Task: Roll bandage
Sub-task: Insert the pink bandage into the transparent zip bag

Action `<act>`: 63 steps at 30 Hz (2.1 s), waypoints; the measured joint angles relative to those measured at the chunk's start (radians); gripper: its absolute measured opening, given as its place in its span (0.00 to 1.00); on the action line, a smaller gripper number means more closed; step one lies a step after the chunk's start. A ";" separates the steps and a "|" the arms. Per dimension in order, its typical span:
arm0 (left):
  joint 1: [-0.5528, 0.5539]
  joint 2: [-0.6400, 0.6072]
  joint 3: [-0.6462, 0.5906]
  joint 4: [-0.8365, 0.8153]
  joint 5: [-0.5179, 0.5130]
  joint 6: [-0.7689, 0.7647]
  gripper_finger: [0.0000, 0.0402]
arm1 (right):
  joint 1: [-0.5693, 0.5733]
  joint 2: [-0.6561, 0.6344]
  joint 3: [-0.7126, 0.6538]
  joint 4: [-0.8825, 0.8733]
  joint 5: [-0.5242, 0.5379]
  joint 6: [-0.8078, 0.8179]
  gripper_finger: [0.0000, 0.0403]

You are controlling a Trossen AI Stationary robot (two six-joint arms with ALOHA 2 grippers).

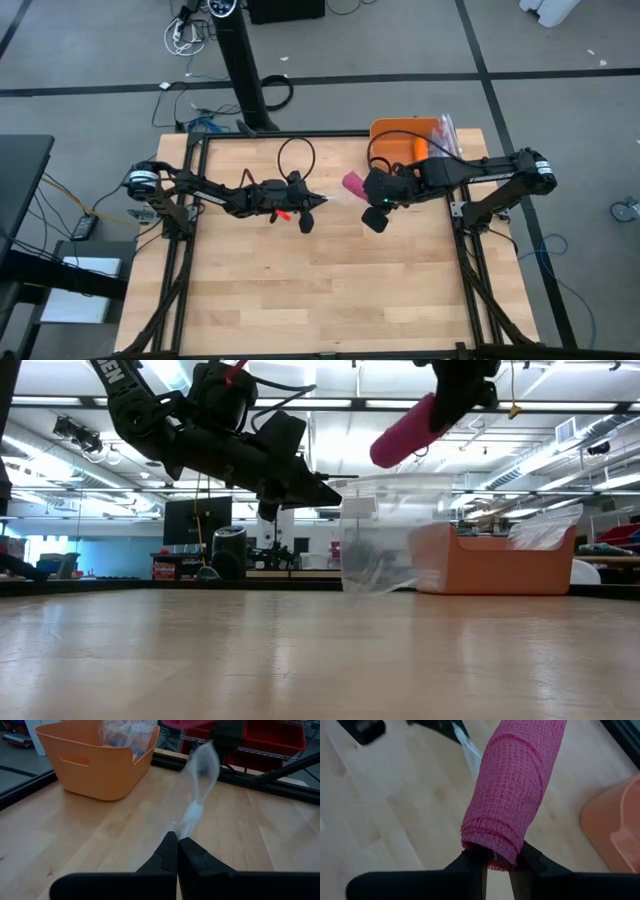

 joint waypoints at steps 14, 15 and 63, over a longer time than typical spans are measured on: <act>0.002 0.000 0.001 -0.012 -0.001 -0.022 0.00 | 0.075 0.027 0.000 -0.029 -0.011 0.037 0.13; 0.002 0.000 0.001 -0.010 -0.001 -0.022 0.00 | 0.078 0.028 0.000 -0.038 -0.011 0.043 0.13; 0.000 0.000 0.048 -0.032 0.000 -0.081 0.00 | 0.032 0.029 -0.072 -0.029 -0.300 -0.072 0.13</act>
